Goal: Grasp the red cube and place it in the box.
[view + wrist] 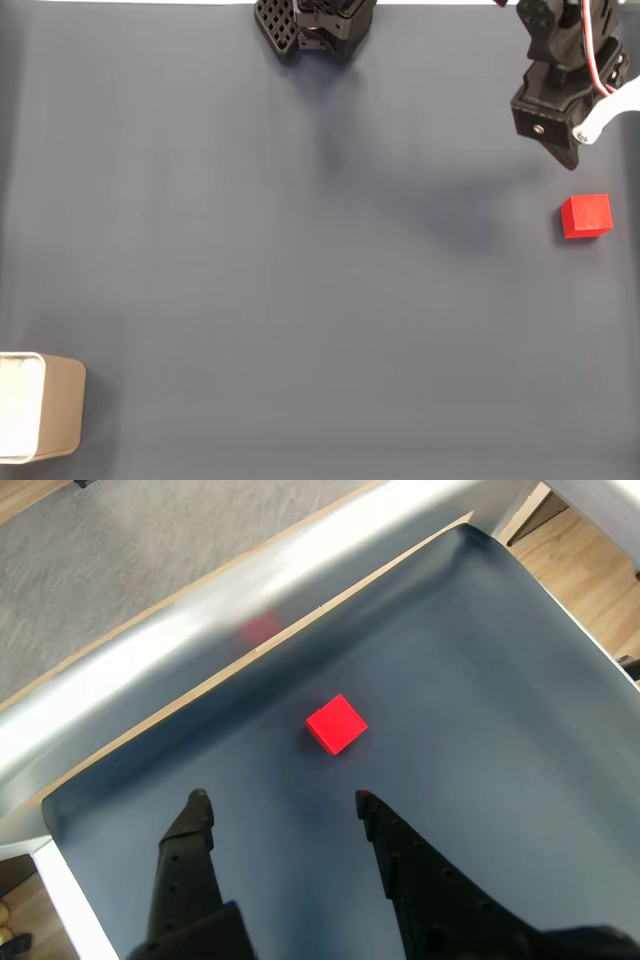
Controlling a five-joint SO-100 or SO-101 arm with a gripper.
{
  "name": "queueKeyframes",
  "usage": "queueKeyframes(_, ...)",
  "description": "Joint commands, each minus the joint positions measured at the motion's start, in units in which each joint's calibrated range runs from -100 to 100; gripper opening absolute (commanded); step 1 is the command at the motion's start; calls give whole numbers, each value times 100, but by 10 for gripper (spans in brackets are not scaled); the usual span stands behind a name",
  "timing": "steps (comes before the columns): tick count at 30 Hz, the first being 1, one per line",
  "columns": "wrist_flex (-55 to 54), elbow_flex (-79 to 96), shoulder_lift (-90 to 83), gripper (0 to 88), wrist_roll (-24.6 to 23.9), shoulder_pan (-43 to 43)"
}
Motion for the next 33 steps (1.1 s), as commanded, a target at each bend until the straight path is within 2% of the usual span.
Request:
queueKeyframes(1, -311, -51, 103, 357, 93, 92)
queueKeyframes(33, -1573, -51, 1489, 374, 15, 284)
